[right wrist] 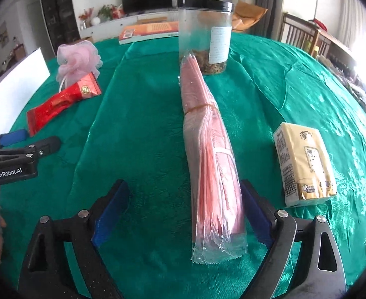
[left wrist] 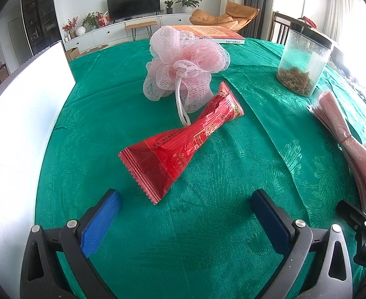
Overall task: Organize soft objects
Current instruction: 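Grasp pink floral roll bag with the right tool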
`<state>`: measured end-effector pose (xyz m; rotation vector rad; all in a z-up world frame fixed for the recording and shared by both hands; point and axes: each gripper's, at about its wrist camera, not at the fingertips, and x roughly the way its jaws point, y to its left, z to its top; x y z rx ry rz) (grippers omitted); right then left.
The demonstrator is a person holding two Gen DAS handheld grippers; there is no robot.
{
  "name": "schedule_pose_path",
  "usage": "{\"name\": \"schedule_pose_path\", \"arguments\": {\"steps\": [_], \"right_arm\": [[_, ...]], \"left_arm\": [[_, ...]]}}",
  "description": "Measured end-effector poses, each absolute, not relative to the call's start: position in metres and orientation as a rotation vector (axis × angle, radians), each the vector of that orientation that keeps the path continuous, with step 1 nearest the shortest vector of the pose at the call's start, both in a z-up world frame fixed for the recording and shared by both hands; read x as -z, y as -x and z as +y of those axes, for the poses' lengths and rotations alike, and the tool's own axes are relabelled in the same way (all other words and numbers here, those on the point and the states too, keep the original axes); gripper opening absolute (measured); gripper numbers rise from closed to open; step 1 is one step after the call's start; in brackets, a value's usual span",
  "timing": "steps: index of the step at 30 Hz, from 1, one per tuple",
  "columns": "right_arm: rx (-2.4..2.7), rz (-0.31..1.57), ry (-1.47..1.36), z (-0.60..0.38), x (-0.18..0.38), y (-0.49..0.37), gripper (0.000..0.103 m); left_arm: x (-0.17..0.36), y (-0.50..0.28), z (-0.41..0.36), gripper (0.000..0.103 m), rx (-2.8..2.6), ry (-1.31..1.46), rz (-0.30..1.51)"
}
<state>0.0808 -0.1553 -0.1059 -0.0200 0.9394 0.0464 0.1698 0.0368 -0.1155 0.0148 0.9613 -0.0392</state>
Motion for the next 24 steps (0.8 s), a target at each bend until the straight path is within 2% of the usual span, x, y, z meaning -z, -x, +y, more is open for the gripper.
{"name": "schedule_pose_path", "arguments": {"steps": [18,20,24], "right_arm": [[-0.048,0.939,0.020,-0.153,0.110,-0.084,0.092],[-0.048,0.939,0.019,-0.153,0.110,-0.084,0.092],[-0.048,0.939,0.020,-0.153,0.110,-0.084,0.092]], "left_arm": [[0.116,-0.170,0.037,0.103,0.039,-0.015,0.964],[0.114,-0.167,0.037,0.103,0.051,-0.025,1.003],[0.105,-0.170,0.040,0.102,0.102,-0.054,1.214]]}}
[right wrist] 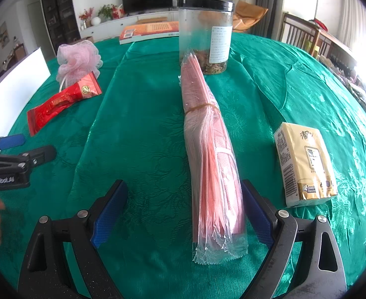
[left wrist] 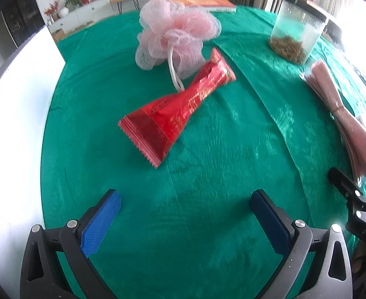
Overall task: Organize soft objects
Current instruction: 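Grasp pink floral roll bag with the right tool, then grasp red snack packet with left tool while right tool lifts pink roll bag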
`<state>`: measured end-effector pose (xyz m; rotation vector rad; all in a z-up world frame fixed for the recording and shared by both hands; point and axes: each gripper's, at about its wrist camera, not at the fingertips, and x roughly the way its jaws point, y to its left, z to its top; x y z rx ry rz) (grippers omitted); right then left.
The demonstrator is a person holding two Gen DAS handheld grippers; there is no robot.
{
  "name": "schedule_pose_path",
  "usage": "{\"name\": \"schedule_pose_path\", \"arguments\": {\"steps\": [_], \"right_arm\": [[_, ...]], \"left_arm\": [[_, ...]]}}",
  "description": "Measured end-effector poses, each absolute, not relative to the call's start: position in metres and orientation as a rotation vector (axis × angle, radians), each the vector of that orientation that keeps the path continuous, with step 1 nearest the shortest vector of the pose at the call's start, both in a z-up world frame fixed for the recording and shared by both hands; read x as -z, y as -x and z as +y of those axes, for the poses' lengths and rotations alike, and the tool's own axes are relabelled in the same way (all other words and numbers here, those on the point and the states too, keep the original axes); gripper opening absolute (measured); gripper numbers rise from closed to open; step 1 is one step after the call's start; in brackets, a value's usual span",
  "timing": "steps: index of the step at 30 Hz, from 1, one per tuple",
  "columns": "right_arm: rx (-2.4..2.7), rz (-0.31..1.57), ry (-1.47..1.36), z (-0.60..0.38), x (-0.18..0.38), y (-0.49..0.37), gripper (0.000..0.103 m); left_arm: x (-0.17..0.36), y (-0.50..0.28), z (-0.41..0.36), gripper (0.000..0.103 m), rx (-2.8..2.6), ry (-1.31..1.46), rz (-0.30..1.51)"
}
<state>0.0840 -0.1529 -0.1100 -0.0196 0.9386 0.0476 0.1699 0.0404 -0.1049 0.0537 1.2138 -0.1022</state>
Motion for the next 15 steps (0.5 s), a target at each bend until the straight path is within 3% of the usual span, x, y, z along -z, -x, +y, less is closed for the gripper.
{"name": "schedule_pose_path", "arguments": {"steps": [5,10,15], "right_arm": [[-0.048,0.939,0.019,-0.153,0.110,-0.084,0.092],[-0.052,0.928,0.001,-0.152,0.112,-0.085,0.091],[-0.045,0.804,-0.068,-0.159,0.091,-0.078,0.091]], "left_arm": [[0.056,-0.188,0.033,0.103,0.158,-0.125,1.081],[0.079,-0.234,0.017,0.103,0.148,-0.250,1.136],[0.086,-0.243,0.013,0.082,0.192,-0.267,1.117]]}}
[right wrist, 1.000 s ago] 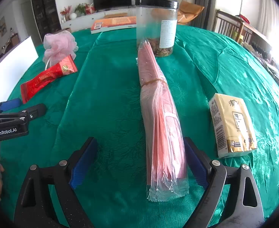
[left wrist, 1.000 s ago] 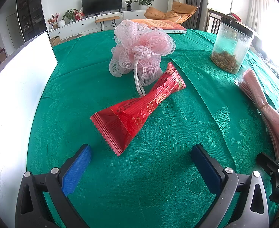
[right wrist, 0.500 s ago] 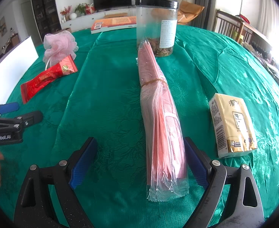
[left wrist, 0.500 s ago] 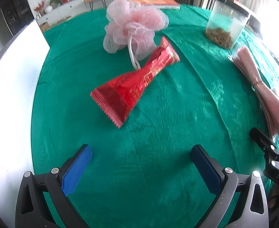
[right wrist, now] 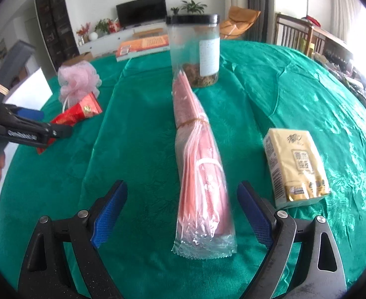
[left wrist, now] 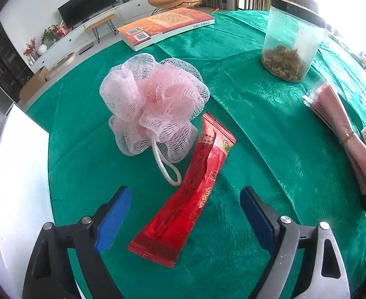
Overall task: Organize soft objects
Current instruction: 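Grasp red snack packet with left tool while right tool lifts pink roll bag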
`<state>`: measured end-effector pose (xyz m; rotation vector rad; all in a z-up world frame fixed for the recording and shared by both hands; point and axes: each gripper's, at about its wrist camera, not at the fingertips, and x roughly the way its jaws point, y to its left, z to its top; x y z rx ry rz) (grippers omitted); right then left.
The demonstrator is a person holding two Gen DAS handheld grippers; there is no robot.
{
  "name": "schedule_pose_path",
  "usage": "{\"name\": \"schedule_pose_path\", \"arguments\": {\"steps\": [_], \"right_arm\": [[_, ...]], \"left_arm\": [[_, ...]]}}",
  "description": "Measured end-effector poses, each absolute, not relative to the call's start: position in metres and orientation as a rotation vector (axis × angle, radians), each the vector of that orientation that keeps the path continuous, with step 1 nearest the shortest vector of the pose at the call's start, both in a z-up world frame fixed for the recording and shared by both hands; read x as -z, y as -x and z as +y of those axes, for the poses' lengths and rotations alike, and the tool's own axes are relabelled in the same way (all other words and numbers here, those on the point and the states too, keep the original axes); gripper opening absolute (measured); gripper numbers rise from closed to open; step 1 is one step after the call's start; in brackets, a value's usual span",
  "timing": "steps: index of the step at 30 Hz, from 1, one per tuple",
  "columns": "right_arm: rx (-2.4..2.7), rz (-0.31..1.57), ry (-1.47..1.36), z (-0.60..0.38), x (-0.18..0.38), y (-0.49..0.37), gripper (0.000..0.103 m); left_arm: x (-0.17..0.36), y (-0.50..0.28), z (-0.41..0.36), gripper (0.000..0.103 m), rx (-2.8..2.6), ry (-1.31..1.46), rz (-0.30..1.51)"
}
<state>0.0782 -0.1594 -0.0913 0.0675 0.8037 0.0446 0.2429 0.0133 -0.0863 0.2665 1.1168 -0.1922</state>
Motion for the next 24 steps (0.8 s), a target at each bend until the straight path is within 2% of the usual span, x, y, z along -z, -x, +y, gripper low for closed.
{"name": "schedule_pose_path", "arguments": {"steps": [1,3,4,5,7,8,9,10,11,19,24], "right_arm": [[-0.046,0.784,-0.071,-0.159,0.087,-0.080,0.091],[-0.070,0.801,-0.077,-0.159,0.084,-0.094,0.091],[-0.074,0.830,-0.072,-0.159,0.085,-0.104,0.091],[-0.065,0.864,-0.067,-0.159,0.087,-0.114,0.091],[-0.057,0.945,-0.068,-0.159,0.095,-0.132,0.090],[-0.060,0.979,-0.074,-0.160,0.100,-0.137,0.089],[-0.063,1.003,-0.069,-0.159,0.105,-0.140,0.080],[-0.049,1.005,-0.037,-0.156,0.106,-0.139,0.064],[-0.030,0.998,0.012,-0.154,0.104,-0.135,0.030],[-0.155,0.964,-0.248,-0.164,0.068,-0.091,0.030],[-0.301,0.907,-0.284,-0.115,0.018,-0.068,0.030]], "left_arm": [[0.088,-0.243,0.013,0.078,0.198,-0.268,1.119],[0.096,-0.243,0.013,0.052,0.232,-0.248,1.142],[0.094,-0.241,0.015,0.045,0.258,-0.207,1.128],[0.094,-0.241,0.017,0.029,0.266,-0.180,1.134],[0.091,-0.235,0.020,0.023,0.278,-0.121,1.124],[0.088,-0.229,0.022,0.021,0.283,-0.091,1.114],[0.085,-0.221,0.024,0.018,0.292,-0.054,1.103],[0.082,-0.214,0.028,0.018,0.303,-0.014,1.094],[0.078,-0.206,0.031,0.018,0.309,0.020,1.081],[0.030,-0.135,0.068,0.018,0.358,0.275,0.948],[-0.022,-0.086,0.127,0.017,0.322,0.375,0.823]]}}
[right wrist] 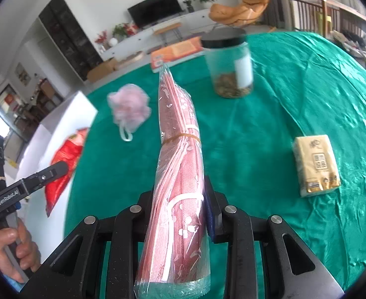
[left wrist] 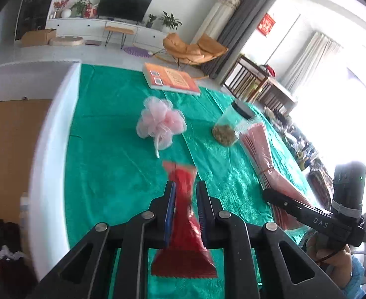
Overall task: Organize soft objects
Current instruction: 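Grasp red snack packet with left tool while right tool lifts pink roll bag, then carry red packet with left tool while right tool carries roll bag over white box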
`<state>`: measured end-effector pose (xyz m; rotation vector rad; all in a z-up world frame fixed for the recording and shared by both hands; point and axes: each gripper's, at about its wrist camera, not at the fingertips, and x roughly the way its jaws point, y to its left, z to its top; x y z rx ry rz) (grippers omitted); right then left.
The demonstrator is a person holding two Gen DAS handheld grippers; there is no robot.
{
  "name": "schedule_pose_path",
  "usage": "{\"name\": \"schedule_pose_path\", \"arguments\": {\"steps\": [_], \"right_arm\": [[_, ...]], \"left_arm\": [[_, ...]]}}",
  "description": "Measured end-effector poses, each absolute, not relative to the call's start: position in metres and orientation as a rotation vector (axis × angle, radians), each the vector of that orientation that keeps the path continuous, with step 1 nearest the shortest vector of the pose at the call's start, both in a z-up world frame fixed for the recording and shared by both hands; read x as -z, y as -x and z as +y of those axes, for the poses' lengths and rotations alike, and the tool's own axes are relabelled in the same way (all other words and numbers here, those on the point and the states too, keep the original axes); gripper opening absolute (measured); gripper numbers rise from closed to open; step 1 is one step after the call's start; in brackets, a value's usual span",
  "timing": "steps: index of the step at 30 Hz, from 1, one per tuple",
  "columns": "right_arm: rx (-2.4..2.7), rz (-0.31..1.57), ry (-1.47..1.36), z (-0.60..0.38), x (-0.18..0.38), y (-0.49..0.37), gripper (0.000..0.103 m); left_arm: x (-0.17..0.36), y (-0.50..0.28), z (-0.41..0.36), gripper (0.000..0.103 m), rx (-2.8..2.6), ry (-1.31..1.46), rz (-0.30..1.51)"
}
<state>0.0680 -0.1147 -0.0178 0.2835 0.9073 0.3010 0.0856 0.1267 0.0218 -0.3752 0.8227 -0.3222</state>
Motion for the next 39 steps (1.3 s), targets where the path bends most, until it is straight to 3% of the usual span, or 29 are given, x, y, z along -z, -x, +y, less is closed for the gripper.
{"name": "schedule_pose_path", "arguments": {"steps": [8,11,12,13,15,17,21,26,31,34,36,39], "right_arm": [[-0.775,0.881,-0.316,0.060,-0.058,-0.056,0.031],[-0.869,0.868,-0.305,0.101,-0.070,-0.050,0.031],[-0.879,0.851,-0.288,0.106,-0.073,-0.046,0.031],[-0.876,0.838,-0.278,0.105,-0.074,-0.044,0.031],[-0.836,0.828,-0.292,0.090,-0.070,-0.046,0.031],[-0.761,0.807,-0.293,0.062,-0.065,-0.048,0.031],[-0.579,0.781,-0.298,-0.010,-0.049,-0.049,0.031],[-0.437,0.808,-0.361,-0.078,-0.025,-0.034,0.031],[-0.408,0.819,-0.405,-0.105,-0.013,-0.018,0.031],[-0.410,0.806,-0.422,-0.112,-0.016,-0.012,0.031],[-0.412,0.795,-0.426,-0.116,-0.016,-0.008,0.032],[-0.409,0.782,-0.424,-0.120,-0.014,-0.004,0.032]], "left_arm": [[-0.062,-0.011,0.272,0.017,-0.029,0.351,0.735],[-0.068,0.013,0.288,0.018,-0.123,0.263,0.720],[-0.068,0.018,0.285,0.023,-0.120,0.239,0.716],[-0.070,0.022,0.279,0.030,-0.101,0.223,0.712],[-0.072,0.025,0.260,0.087,-0.052,0.183,0.704],[-0.074,0.024,0.231,0.100,0.020,0.134,0.681],[-0.068,0.006,0.159,0.100,0.237,0.028,0.725],[-0.008,-0.028,0.075,0.099,0.346,-0.156,0.932],[0.061,-0.056,0.043,0.084,0.294,-0.249,1.102],[0.088,-0.069,0.044,0.059,0.240,-0.246,1.163],[0.096,-0.072,0.044,0.031,0.232,-0.233,1.168],[0.095,-0.074,0.050,0.018,0.244,-0.157,1.158]]}}
